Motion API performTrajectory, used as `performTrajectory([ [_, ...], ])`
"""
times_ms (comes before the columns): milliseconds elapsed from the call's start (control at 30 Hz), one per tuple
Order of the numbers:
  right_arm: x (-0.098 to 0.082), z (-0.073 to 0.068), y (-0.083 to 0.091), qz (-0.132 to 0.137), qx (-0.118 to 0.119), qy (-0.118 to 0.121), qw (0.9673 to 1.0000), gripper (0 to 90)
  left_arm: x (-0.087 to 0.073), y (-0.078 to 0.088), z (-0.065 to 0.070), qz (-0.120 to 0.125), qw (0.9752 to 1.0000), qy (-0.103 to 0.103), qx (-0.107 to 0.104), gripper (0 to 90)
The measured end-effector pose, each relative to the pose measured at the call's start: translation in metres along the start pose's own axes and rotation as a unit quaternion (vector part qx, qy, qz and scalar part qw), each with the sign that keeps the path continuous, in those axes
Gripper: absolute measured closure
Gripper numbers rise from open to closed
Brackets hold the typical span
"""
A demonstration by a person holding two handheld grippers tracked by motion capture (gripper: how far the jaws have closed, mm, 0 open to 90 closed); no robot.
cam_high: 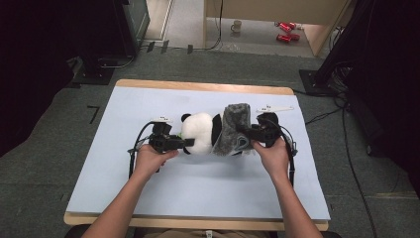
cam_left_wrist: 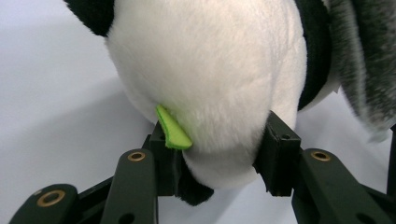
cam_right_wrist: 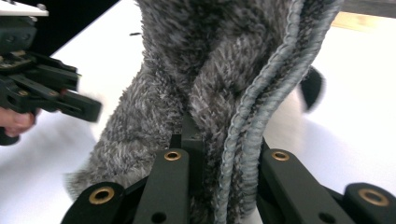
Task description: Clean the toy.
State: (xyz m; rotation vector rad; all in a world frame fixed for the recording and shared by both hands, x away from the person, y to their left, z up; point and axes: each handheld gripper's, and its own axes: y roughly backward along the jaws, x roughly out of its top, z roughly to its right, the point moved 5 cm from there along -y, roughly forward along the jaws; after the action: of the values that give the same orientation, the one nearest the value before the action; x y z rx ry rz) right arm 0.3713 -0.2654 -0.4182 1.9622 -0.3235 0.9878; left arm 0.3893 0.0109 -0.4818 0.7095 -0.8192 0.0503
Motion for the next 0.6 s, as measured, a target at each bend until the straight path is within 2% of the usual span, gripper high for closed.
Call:
performTrajectory([
  [100, -0.004, 0.01, 0.003, 0.001, -0.008, -0.012, 0.9999, 78.7, 0.001, -0.001, -0.003, 0.0, 1.0, 0.004, 0.001, 56.4],
  [133, -0.005, 0.014, 0.004, 0.001, -0.017, -0.013, 0.9998, 78.7, 0.002, -0.001, -0.003, 0.001, 1.0, 0.006, 0.002, 56.4],
  [233, -0.011, 0.023, 0.007, -0.016, -0.067, -0.003, 0.9976, 79.0, 0.001, -0.001, -0.008, -0.007, 0.9999, 0.008, 0.008, 56.5],
  [300, -0.018, 0.029, 0.005, -0.031, -0.084, -0.005, 0.9959, 78.9, 0.001, 0.0, -0.01, -0.006, 0.9999, 0.005, 0.008, 56.1],
  [400, -0.022, 0.034, 0.002, -0.03, -0.071, -0.031, 0.9965, 78.9, 0.001, -0.001, -0.009, -0.004, 1.0, -0.002, 0.007, 53.4],
  [500, -0.02, 0.035, 0.003, -0.026, -0.068, -0.029, 0.9969, 78.8, 0.001, 0.0, -0.01, -0.001, 1.0, -0.002, 0.001, 47.2],
  [600, -0.019, 0.036, 0.003, -0.022, -0.064, -0.035, 0.9971, 78.7, 0.0, 0.002, -0.01, 0.004, 0.9999, -0.014, 0.0, 40.9],
])
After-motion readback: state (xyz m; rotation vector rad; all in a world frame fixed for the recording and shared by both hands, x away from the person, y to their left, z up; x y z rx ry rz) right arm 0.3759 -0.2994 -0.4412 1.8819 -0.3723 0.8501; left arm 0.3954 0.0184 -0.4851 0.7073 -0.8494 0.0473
